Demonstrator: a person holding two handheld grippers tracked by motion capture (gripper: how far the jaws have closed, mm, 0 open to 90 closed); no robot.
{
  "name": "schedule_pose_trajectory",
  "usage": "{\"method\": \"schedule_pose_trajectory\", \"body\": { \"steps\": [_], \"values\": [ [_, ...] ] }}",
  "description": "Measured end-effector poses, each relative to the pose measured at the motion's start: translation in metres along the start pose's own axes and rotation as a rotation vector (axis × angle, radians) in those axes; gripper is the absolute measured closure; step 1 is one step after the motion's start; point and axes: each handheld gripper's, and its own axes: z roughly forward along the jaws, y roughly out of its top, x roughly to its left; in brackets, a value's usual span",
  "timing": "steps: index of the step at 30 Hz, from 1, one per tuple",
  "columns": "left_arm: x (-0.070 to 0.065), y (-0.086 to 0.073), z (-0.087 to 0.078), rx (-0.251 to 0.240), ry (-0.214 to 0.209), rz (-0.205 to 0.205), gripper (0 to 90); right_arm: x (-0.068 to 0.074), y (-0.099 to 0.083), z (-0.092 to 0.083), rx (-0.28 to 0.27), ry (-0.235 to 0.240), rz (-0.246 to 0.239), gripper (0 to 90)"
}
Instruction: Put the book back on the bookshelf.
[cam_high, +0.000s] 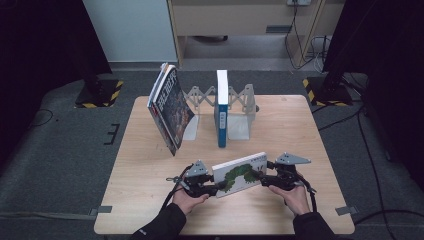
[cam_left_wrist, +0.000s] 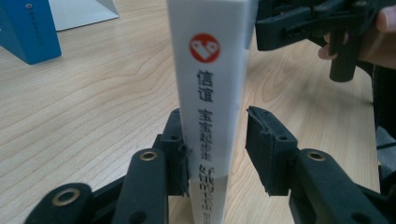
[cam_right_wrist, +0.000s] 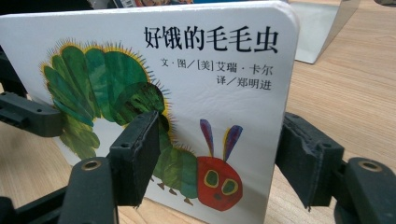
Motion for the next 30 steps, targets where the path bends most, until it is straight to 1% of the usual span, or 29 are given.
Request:
{"method": "schedule_pose_trajectory", "body": {
  "steps": [3,5,10,12,18,23,27,28,30],
  "values": [
    [0.001,-0.001,0.005,0.004,-0.006,0.008,60.3,0.0,0.0,0.001,-0.001,0.0,-0.007,32.3],
    [-0.001,0.0,0.008,0.016,0.001,0.028,60.0,0.0,0.0,0.001,0.0,0.0,-0.011,31.8],
    [-0.003,0.0,0.017,0.028,0.007,0.048,60.7,0.001,0.0,0.001,0.002,0.001,-0.008,31.2],
    [-0.003,0.001,0.019,0.031,-0.007,0.036,62.5,0.001,0.0,0.001,0.004,0.002,-0.006,31.1],
    [-0.009,0.003,0.018,0.057,-0.031,0.039,68.5,0.0,0.0,0.002,0.017,0.008,0.002,28.4],
    [-0.012,0.007,0.016,0.062,-0.073,0.012,72.9,-0.001,0.0,0.0,0.026,0.014,0.012,26.0],
    [-0.015,0.009,0.014,0.06,-0.067,0.006,73.8,-0.004,0.001,-0.004,0.02,0.018,0.021,24.7],
    [-0.015,0.009,0.013,0.058,-0.066,0.0,73.9,-0.005,0.001,-0.005,0.016,0.015,0.018,24.1],
    [-0.014,0.011,0.011,0.049,-0.062,-0.017,74.0,-0.007,0.002,-0.007,0.009,0.008,0.029,23.4]
  ]
}}
